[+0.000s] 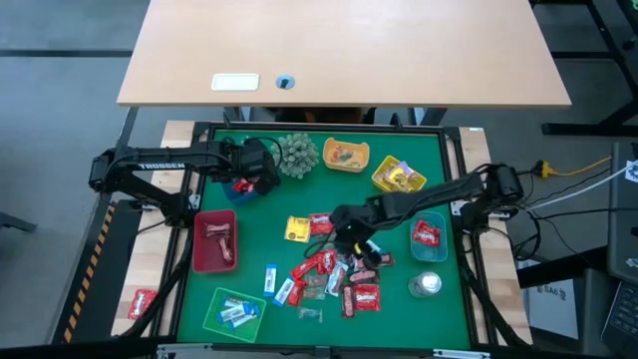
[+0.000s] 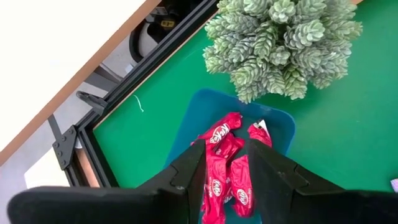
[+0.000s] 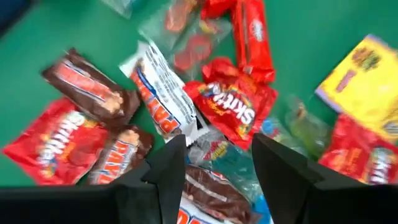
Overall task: Sort candy
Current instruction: Put the blue gummy into the orange bin
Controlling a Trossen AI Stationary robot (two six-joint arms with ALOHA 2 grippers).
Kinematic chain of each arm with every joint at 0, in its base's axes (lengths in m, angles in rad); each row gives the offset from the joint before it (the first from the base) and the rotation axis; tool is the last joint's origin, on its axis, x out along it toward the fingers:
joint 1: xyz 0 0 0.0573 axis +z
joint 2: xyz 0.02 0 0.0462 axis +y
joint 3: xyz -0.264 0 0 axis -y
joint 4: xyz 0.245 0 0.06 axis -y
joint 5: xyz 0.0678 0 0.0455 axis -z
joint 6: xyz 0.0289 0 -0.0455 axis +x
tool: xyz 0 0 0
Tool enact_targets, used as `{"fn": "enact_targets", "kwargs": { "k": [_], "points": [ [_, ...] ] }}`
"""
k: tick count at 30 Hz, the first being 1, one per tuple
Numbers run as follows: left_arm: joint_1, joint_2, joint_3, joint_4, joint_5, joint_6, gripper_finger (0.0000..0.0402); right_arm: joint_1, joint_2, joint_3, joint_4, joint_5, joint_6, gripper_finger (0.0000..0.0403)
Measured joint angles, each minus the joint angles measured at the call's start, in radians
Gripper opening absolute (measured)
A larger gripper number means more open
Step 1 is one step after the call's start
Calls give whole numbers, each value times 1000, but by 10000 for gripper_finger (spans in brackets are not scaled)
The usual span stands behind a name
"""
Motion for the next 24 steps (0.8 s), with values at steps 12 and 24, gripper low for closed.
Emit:
{"fn": "enact_targets", "kwargs": {
  "k": [12,24],
  "points": [
    [-12,0,0,16,2,0,105,4,149,-1,22,130,59,183],
    [-12,0,0,17,1,0,105,4,173,0,12,130,92,164]
  ]
}}
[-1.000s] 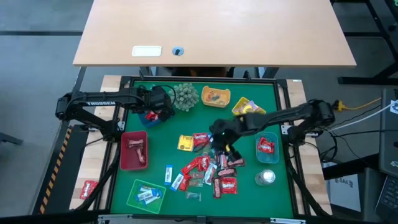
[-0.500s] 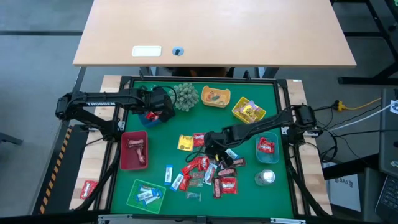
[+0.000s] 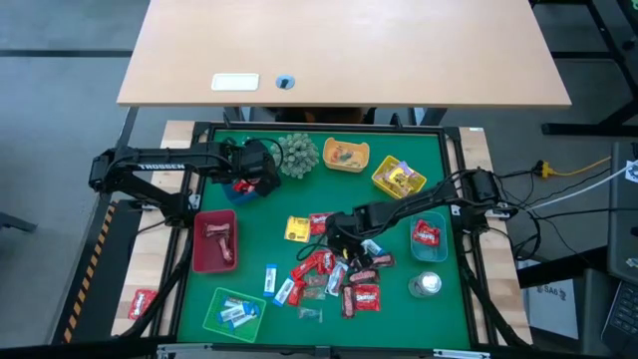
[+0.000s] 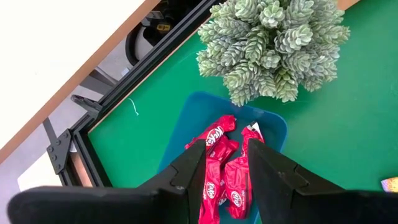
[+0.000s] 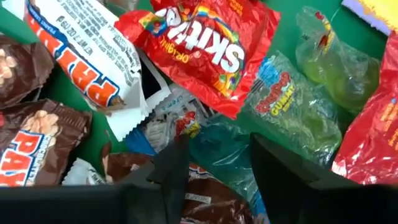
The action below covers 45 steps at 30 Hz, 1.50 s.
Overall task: Sort candy
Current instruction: Put the blue gummy into the orange bin
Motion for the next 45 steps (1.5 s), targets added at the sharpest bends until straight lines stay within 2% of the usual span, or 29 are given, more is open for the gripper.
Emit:
{"fn": "enact_targets", "kwargs": {
  "k": [12,16,23,37,45],
  "points": [
    [0,0,0,0,0,0,105,0,0,0,-14,0,0,37],
    [0,0,-1,0,0,0,105,0,0,0,-14,-1,0,6],
    [0,0,-2,1,0,0,105,0,-13,28,-93,0,-2,19],
    [-2,0,-2,4,-1,0,105,-8,-90,249,-429,79,-146,9],
    [-22,0,-2,5,-1,0,105,-137,-206,261,-463,97,-169,9]
  ]
}}
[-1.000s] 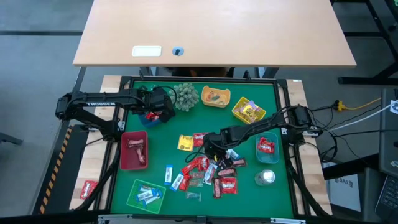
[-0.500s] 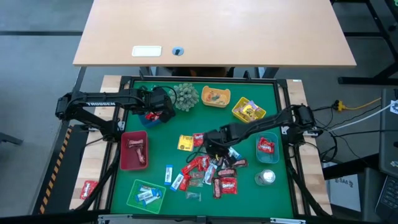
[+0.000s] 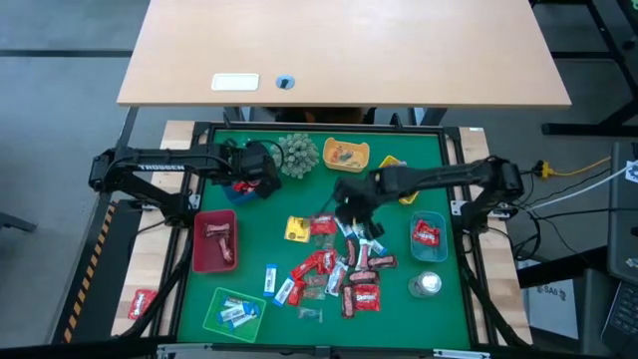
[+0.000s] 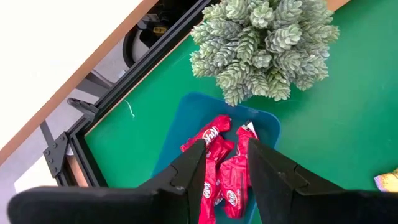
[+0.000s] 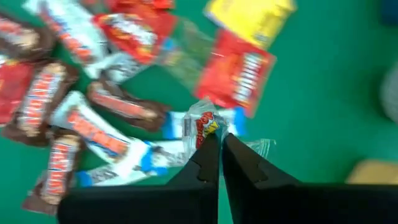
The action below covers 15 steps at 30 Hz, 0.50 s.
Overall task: Sort candy
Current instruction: Put the blue gummy into the orange bin
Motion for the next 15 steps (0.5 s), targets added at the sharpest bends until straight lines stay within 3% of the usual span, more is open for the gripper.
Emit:
{"fn": "enact_targets", "kwargs": {
  "k": [7,15],
  "points": [
    [-34,0,0,26,0,0,105,-186,-21,-2,43,1,-23,9],
    [-82,0,0,114,0,0,105,-365,-20,-52,225,2,-25,10]
  ]
}}
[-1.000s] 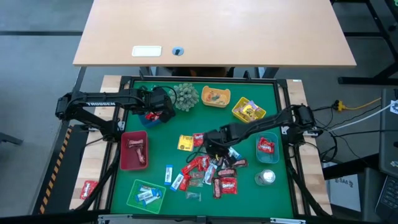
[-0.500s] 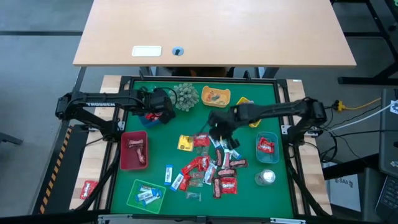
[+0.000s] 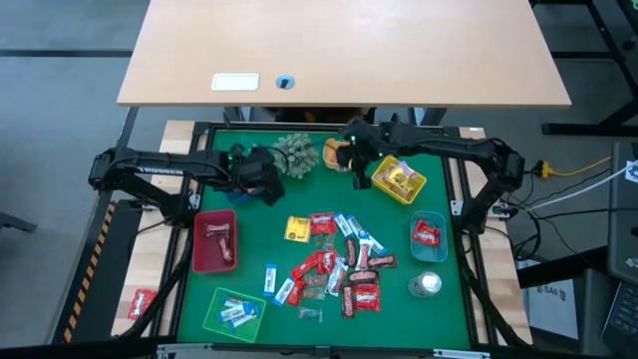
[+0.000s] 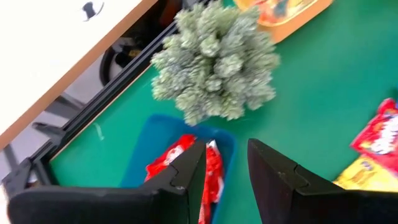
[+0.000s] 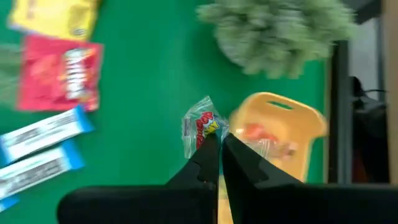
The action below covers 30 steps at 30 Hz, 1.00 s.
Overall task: Sort candy
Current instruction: Put the blue gummy into the orange bin
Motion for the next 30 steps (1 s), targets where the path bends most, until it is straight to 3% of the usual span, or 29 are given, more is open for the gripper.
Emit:
{"fn": "enact_targets", "kwargs": {
  "k": [6,16,30],
  "points": [
    [-50,0,0,69,0,1,105,-70,0,-30,99,-1,11,10],
    [-136,0,0,112,55,6,105,-95,0,-45,89,30,4,20],
    [-209,20,0,126,76,6,106,-94,0,-45,90,40,3,178]
  ]
}}
